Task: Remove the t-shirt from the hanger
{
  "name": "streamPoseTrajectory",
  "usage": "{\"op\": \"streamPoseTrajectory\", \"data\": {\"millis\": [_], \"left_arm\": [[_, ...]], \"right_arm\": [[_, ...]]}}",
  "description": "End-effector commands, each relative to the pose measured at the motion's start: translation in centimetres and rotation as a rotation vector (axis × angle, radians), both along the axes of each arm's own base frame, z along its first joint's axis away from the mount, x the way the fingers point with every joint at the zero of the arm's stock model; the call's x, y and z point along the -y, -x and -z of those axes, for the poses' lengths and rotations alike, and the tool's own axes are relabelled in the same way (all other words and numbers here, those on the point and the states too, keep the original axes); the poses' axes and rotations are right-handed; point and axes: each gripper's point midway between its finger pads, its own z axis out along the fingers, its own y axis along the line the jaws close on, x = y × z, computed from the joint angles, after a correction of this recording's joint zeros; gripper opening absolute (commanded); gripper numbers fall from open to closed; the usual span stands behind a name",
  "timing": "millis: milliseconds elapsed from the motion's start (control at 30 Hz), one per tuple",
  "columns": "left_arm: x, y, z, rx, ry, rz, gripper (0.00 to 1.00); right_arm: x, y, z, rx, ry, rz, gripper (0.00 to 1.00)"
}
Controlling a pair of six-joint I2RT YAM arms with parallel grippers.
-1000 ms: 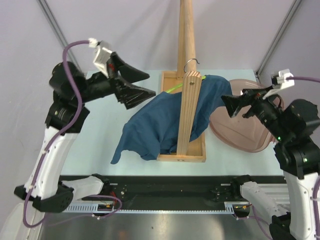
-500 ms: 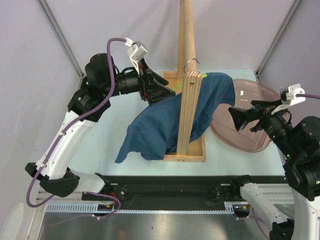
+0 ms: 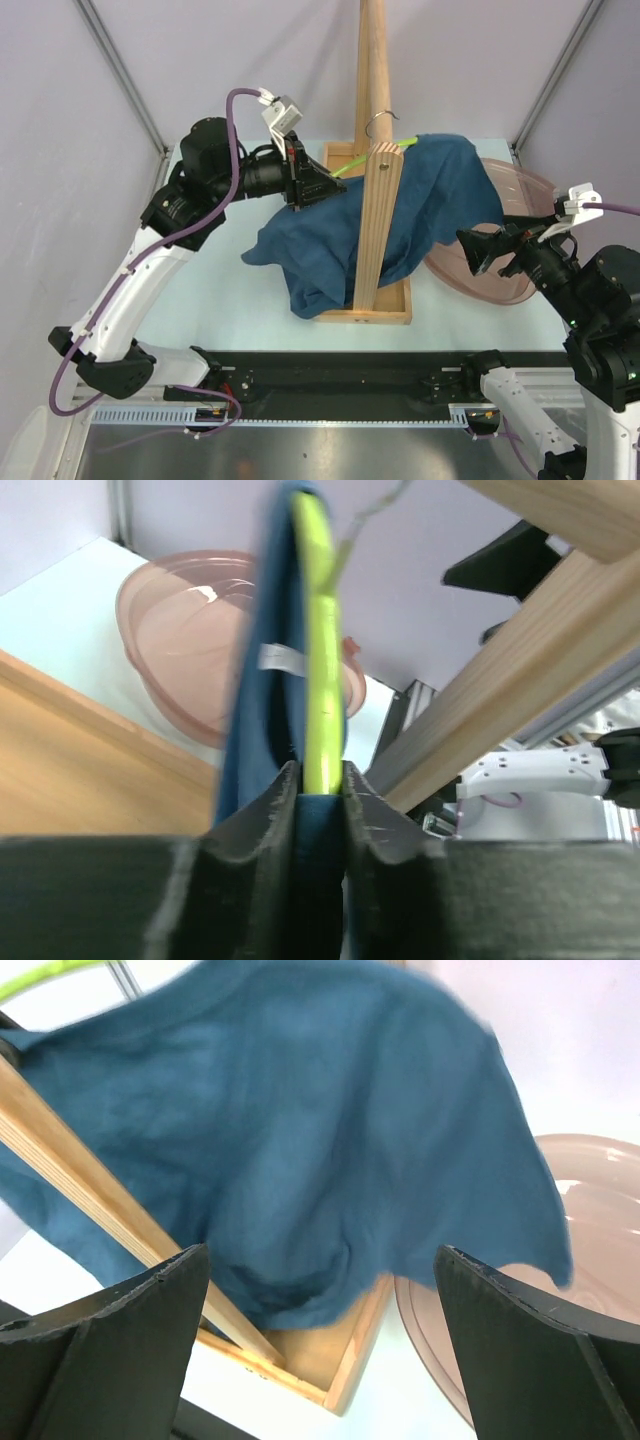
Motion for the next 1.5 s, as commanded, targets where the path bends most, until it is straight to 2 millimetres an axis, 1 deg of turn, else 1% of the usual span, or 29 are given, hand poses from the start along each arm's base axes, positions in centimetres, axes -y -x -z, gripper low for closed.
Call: {"op": "streamPoseTrajectory", "data": {"millis": [0, 67, 100, 133, 367, 400, 433, 467, 533, 567, 767, 867, 967, 1000, 1033, 1067, 1100, 1133, 1167, 1200, 1233, 1300, 1333, 1400, 1433, 1467], "left_arm": [[-0.4, -0.8, -0.5, 0.022, -0.002, -0.057, 0.13], [-0.5, -1.0, -1.0, 0.031, 0.005, -0.072, 0.08], [-0.7, -0.9, -1.6, 0.044, 0.014, -0.08, 0.02], [-0.9, -1.1, -2.0, 0.053, 0.02, -0.097, 0.0], [-1.8, -1.7, -5.0, 0.113, 0.073, -0.166, 0.0], [-2.0, -1.6, -5.8, 0.126, 0.088, -0.176, 0.0], [-2.0, -1.8, -6.0, 0.129, 0.092, -0.184, 0.0], [-2.2, -1.7, -7.1, 0.145, 0.107, -0.193, 0.0], [-2.2, -1.9, -7.7, 0.151, 0.116, -0.199, 0.0], [-2.4, -1.8, -8.6, 0.165, 0.131, -0.204, 0.0], [-2.7, -2.0, -10.8, 0.177, 0.19, -0.233, 0.0], [-3.4, -2.7, -11.1, 0.168, 0.195, -0.291, 0.0], [-4.8, -4.3, -10.7, 0.138, 0.196, -0.402, 0.0], [-5.8, -4.8, -10.8, 0.123, 0.209, -0.464, 0.0], [-6.3, -4.9, -10.8, 0.117, 0.218, -0.483, 0.0], [-6.7, -5.6, -10.3, 0.111, 0.225, -0.509, 0.0], [-7.6, -4.8, -11.0, 0.11, 0.261, -0.52, 0.0], [-8.0, -5.6, -9.7, 0.088, 0.255, -0.543, 0.0], [-8.4, -5.6, -10.1, 0.096, 0.283, -0.549, 0.0], [-8.9, -5.1, -10.4, 0.087, 0.308, -0.549, 0.0], [-9.1, -5.6, -9.5, 0.07, 0.301, -0.554, 0.0], [-9.7, -5.6, -9.1, 0.037, 0.317, -0.565, 0.0], [-10.0, -6.2, -7.7, 0.009, 0.303, -0.582, 0.0], [-10.4, -6.4, -6.9, -0.025, 0.328, -0.592, 0.0], [-10.9, -6.7, -5.2, -0.055, 0.319, -0.597, 0.0], [-10.9, -6.8, -5.1, -0.075, 0.354, -0.587, 0.0]], "right_arm": [[0.4, 0.2, 0.4, 0.004, 0.017, 0.014, 1.0], [0.5, 0.3, 0.4, 0.004, 0.018, 0.017, 1.0], [0.4, 0.3, 0.4, 0.003, 0.019, 0.016, 1.0], [0.4, 0.3, 0.5, 0.001, 0.019, 0.016, 1.0], [0.7, 0.4, 0.6, 0.0, 0.025, 0.028, 1.0], [0.7, 0.4, 0.7, -0.005, 0.023, 0.028, 1.0], [0.6, 0.4, 0.7, -0.005, 0.023, 0.025, 0.99], [0.6, 0.5, 0.7, -0.007, 0.023, 0.025, 1.0], [0.6, 0.5, 0.7, -0.007, 0.022, 0.022, 0.99], [0.6, 0.5, 0.6, -0.007, 0.02, 0.022, 1.0], [0.6, 0.8, 0.6, -0.005, 0.015, 0.021, 1.0], [0.6, 0.9, 0.6, -0.008, 0.013, 0.018, 1.0], [0.6, 1.1, 0.7, -0.013, 0.013, 0.015, 1.0], [0.6, 1.1, 0.7, -0.01, 0.012, 0.019, 0.99], [0.6, 1.2, 0.7, -0.011, 0.013, 0.018, 1.0], [0.6, 1.1, 0.8, -0.017, 0.011, 0.018, 1.0], [0.5, 1.1, 0.9, -0.017, 0.009, 0.013, 1.0], [0.5, 1.1, 0.9, -0.017, 0.011, 0.015, 0.99], [0.5, 1.1, 1.0, -0.023, 0.009, 0.012, 1.0], [0.4, 1.1, 1.0, -0.025, 0.008, 0.01, 1.0], [0.4, 1.1, 1.1, -0.029, 0.005, 0.007, 1.0], [0.3, 1.0, 1.2, -0.033, 0.0, 0.005, 1.0], [0.2, 1.0, 1.2, -0.031, -0.004, 0.0, 1.0], [0.0, 0.9, 1.4, -0.042, -0.012, -0.003, 0.99], [0.0, 0.9, 1.3, -0.042, -0.017, -0.006, 1.0], [-0.1, 0.8, 1.4, -0.048, -0.019, -0.008, 1.0]]}}
